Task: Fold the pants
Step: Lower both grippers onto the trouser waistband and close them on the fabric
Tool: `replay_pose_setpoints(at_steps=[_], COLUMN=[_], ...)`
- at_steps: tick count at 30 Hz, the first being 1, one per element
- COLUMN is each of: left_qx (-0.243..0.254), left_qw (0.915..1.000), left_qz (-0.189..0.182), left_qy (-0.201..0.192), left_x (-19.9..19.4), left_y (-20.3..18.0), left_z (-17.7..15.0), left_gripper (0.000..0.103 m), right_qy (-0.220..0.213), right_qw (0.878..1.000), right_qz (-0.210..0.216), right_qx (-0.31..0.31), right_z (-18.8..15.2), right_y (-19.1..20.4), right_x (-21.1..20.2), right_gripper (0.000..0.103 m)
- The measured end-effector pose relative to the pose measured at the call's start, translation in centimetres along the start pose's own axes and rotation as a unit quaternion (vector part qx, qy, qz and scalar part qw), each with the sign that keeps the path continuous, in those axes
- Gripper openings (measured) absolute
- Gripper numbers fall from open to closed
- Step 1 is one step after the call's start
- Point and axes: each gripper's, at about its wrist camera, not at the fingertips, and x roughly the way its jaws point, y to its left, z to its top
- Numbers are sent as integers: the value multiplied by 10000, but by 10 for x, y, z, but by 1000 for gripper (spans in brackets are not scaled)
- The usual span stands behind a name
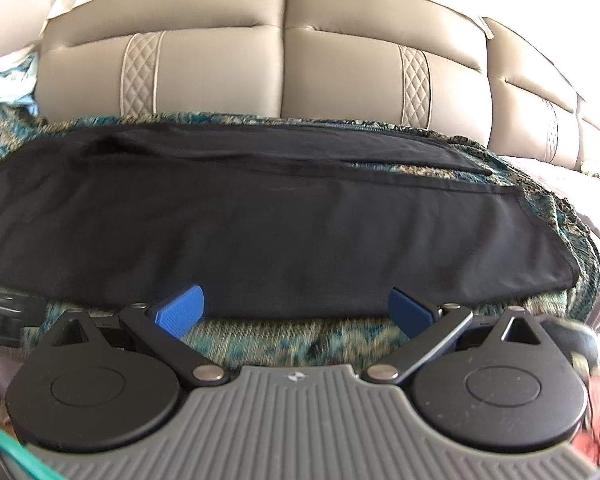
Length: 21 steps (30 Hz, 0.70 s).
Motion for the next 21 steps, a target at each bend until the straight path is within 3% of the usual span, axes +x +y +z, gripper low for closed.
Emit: replay_pose_setpoints(at_steps=[3,10,17,21], left_qx=[-136,-549,-1387,-1795], left_qw=[9999,9965,9872,9766], left_qz=[-5,567,790,1136], left_qy=[-98,-260,6,341], left_x=[6,35,103,152], left_y=[20,71,135,170], left_z=[30,128,220,255], left_gripper=[103,103,103,103], right_qy=[-211,-419,343,908], right_qw=[9995,9961,9955,9895], right_qz=[-85,-98,-180,-77], right_qx=[204,775,869,1118], right_z=[28,113,182,209], right_y=[-9,-29,-27,-24], right_x=[18,87,197,262], right_gripper=[103,103,103,103])
